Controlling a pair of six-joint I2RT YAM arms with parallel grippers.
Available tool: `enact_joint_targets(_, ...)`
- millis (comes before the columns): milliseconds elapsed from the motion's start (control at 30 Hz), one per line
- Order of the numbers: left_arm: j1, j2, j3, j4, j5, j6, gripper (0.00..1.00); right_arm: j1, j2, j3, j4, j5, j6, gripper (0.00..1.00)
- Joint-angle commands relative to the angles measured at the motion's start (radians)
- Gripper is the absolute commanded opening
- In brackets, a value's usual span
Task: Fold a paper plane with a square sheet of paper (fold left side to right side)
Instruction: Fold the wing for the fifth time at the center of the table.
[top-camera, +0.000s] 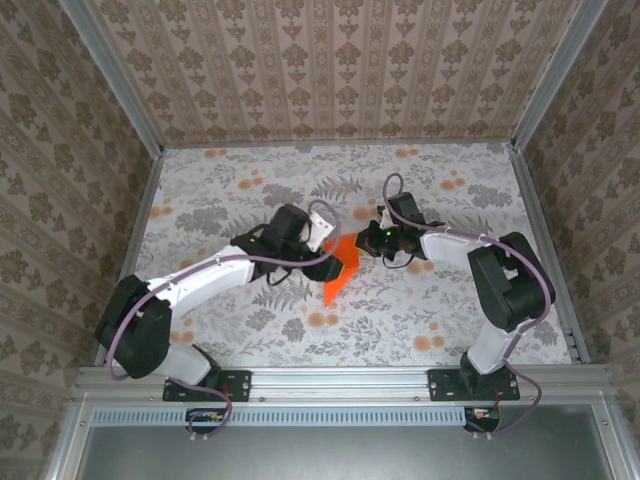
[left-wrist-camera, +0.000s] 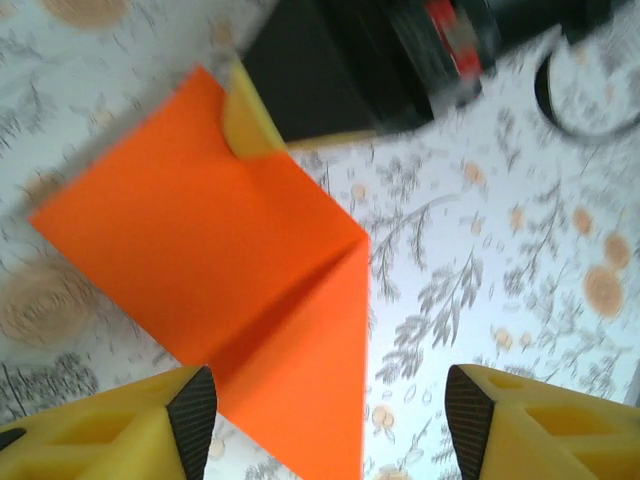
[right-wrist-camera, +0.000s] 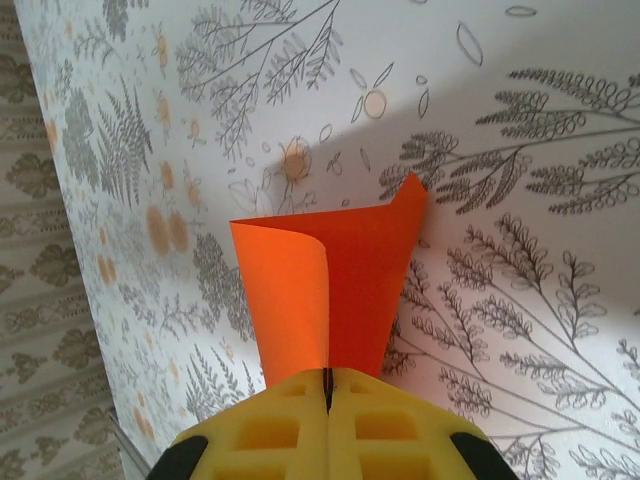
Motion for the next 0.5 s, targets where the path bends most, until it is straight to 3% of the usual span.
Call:
enact_joint_targets(0, -0.064, 0.017, 0.038, -0.126, -0.151, 0.056, 0.65, 0.008, 0.041, 0.036, -0.053, 0.044, 0.055, 0.0)
enact_joint_targets(467, -0.213, 0.205, 0.111, -0.166, -0.425, 0.031, 0.67, 0.01, 0.068, 0.062, -0.051, 0.065, 0.082, 0.0)
